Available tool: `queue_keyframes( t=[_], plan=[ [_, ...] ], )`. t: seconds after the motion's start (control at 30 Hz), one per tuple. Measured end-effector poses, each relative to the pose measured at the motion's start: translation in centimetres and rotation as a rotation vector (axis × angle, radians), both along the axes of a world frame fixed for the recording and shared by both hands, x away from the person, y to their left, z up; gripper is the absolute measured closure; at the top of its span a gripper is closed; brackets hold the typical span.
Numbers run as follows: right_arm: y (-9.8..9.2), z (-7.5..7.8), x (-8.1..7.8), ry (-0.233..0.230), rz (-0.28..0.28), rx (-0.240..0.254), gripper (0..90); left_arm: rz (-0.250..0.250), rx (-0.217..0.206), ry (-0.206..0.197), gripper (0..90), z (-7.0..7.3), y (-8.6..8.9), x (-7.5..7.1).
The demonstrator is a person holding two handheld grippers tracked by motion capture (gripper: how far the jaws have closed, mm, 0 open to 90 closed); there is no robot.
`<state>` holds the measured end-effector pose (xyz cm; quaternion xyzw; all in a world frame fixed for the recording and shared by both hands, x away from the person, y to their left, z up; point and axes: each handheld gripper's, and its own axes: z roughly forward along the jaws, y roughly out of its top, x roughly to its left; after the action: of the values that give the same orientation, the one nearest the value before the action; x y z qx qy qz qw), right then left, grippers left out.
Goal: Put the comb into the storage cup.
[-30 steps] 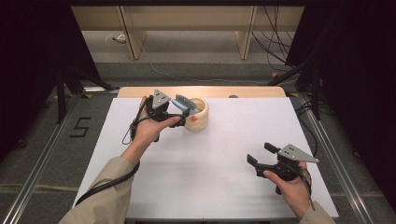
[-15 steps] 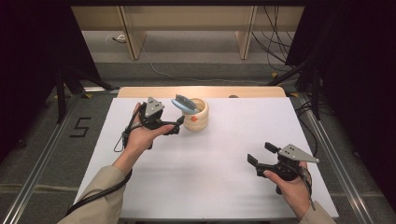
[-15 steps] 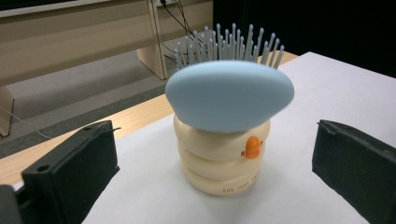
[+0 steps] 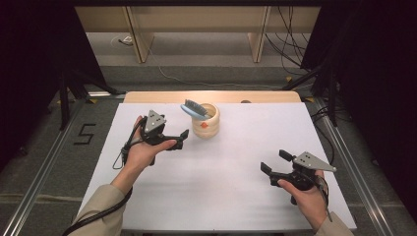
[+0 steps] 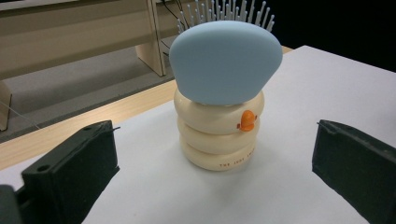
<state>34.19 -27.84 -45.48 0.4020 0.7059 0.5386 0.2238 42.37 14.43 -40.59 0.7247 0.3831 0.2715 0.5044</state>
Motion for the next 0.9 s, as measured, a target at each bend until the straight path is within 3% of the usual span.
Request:
queue_keyframes(
  t=[0.9],
  plan=[
    [-0.1, 0.0, 0.0, -0.001, 0.002, -0.011, 12.3, -0.055, 0.003, 0.007, 0.0, -2.0, 1.1, -3.3]
  ],
)
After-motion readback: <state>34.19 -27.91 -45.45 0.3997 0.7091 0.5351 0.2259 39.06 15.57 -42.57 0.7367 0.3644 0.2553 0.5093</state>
